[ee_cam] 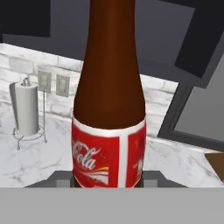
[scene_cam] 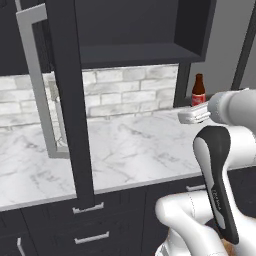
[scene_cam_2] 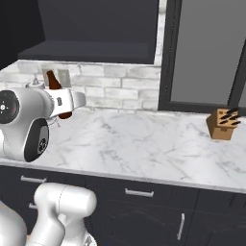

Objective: Sort all alcoholic drinks to one cabinet, and non-alcoholic drinks to the other.

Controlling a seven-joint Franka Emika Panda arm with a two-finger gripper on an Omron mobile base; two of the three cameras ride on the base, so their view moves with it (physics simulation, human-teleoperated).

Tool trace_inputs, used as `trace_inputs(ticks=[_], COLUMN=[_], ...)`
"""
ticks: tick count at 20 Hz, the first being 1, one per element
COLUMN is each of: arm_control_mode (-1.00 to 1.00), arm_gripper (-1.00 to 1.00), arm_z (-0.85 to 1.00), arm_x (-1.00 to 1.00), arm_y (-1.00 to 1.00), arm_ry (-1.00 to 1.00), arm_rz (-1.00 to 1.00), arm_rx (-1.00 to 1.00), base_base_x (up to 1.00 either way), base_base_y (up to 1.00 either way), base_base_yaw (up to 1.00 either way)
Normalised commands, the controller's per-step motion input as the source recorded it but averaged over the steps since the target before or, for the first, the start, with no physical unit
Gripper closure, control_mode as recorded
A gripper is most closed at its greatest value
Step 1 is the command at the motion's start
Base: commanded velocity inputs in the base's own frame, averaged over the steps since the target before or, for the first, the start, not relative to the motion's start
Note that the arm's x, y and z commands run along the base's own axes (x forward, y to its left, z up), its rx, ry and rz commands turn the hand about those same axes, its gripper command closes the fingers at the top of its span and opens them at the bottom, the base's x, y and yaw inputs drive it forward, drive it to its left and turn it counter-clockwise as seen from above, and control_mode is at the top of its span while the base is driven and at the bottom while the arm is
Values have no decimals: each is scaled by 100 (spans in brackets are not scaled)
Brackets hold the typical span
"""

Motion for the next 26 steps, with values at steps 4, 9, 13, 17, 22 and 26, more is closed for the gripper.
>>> trace_inputs(ticks=[4, 9, 13, 17, 22, 26], arm_control_mode=[100, 100, 100, 100, 100, 100], arm_gripper=[100, 100, 100, 100, 100, 100], arm_z=[0, 0, 0, 0, 0, 0], arm_x=[0, 0, 0, 0, 0, 0], arm_y=[0, 0, 0, 0, 0, 0], arm_ry=[0, 0, 0, 0, 0, 0], arm_rz=[0, 0, 0, 0, 0, 0], arm_rx=[0, 0, 0, 0, 0, 0], base_base_x=[36, 39, 39, 37, 38, 40], base_base_y=[-12, -13, -14, -13, -14, -13], base_base_yaw=[0, 0, 0, 0, 0, 0])
